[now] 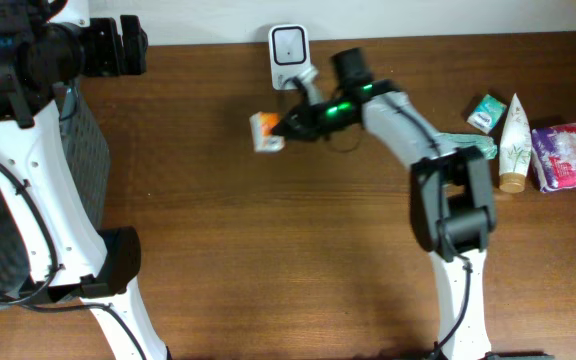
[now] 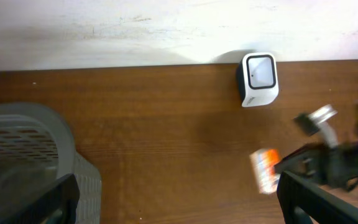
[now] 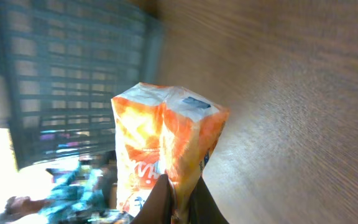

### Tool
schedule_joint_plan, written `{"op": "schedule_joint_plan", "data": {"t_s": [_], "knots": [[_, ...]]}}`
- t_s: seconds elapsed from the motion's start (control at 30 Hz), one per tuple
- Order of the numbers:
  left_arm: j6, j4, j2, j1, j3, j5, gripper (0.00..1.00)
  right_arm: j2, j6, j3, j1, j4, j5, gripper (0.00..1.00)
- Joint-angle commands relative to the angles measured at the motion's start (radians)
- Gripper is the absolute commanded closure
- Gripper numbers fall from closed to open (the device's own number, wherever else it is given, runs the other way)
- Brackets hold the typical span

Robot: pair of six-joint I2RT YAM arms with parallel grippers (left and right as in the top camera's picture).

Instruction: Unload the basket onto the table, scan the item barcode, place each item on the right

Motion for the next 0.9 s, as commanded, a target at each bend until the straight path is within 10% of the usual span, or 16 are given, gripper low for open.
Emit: {"op": "schedule_joint_plan", "data": {"t_s": [0.0, 0.27, 0.43, 0.87], "knots": [[-0.005, 0.0, -0.004, 0.003, -0.001, 0.01, 0.01, -0.049, -0.033, 0.02, -0.077, -0.008, -0.259, 0.96], [-0.005, 0.0, -0.004, 0.003, -0.001, 0.01, 0.01, -0.053, -0.044, 0.021, -0.106, -0.402, 0.563, 0.94], [-0.005, 0.0, -0.004, 0.003, -0.001, 0.01, 0.01, -0.068, -0.08, 0.132, -0.101, -0.587, 0.823, 0.44], [-0.005, 0.0, -0.004, 0.002, -0.001, 0.01, 0.01, -0.052, -0.064, 0.154, 0.264, -0.565, 1.455, 0.52]]}}
